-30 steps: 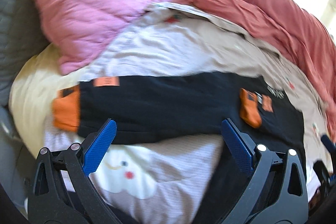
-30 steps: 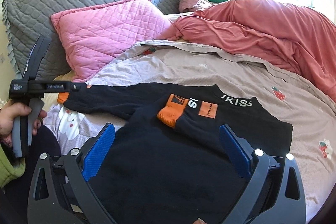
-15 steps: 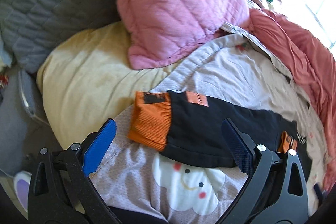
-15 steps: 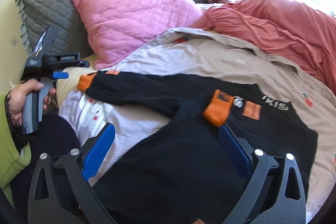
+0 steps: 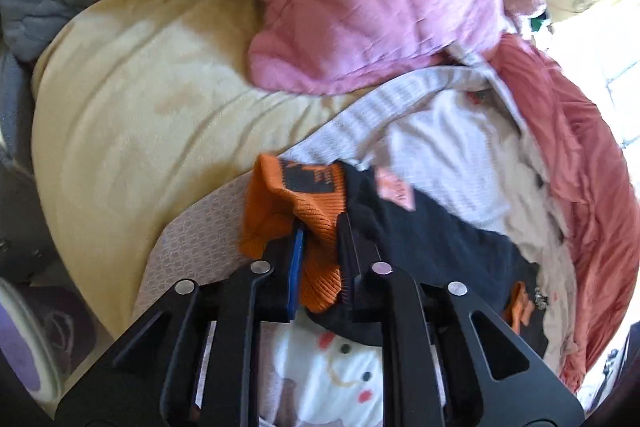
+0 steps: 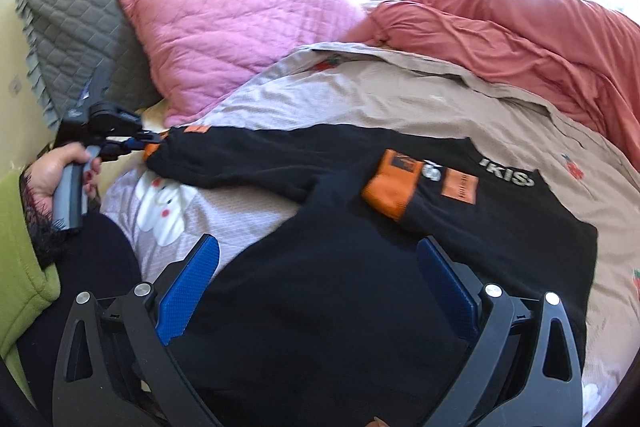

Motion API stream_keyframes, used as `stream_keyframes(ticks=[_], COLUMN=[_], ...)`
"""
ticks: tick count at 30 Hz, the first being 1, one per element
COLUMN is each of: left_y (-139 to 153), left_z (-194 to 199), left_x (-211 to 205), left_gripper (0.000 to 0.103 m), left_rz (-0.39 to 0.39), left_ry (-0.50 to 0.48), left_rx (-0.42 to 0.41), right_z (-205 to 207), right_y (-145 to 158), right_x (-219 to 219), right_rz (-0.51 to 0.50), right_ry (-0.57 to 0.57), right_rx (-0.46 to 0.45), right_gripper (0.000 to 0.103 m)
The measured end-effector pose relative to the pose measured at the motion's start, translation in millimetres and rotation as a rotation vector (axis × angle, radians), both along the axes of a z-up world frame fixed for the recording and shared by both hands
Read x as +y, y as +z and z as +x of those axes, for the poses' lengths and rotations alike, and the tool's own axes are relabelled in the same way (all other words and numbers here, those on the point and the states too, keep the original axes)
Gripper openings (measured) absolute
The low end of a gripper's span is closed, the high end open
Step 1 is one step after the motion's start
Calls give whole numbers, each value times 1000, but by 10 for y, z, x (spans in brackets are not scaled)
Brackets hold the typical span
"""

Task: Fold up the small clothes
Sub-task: 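Grasp the other orange cuff with the left tool and lift it, then fold the held sleeve across the shirt body and release it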

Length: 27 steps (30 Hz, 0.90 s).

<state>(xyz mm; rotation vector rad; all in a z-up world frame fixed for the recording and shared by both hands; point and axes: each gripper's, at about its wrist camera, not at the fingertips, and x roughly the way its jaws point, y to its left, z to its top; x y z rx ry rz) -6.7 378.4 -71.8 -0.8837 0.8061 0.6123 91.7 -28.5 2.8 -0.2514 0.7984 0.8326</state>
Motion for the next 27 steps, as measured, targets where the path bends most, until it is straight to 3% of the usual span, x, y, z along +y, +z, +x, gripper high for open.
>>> stream_keyframes(ticks=[7,11,15,20,27], left_y=[379,656,743,512,74], left_z=[172,551,978,1495,1779], left_x=[-408,-863,-1402,-2051,-2557], left_gripper=[5,5,5,5,9], left_rz=[86,125,155,152,97], left_ry=[-133,-273,-425,-595,-759], left_rx=[-131,-180,-183,-131,-65], right_z=[283,430,588,725,815], right_y=[-142,-237,-251,-266,-351], right_x=[-427,-658,-913,-1142,-1318], right_rz=[23,24,66,93,92], right_ry=[-127,-191,-263,-326,-391], right_rx=[28,40,58,74,104], right_gripper=[99,99,99,99,99])
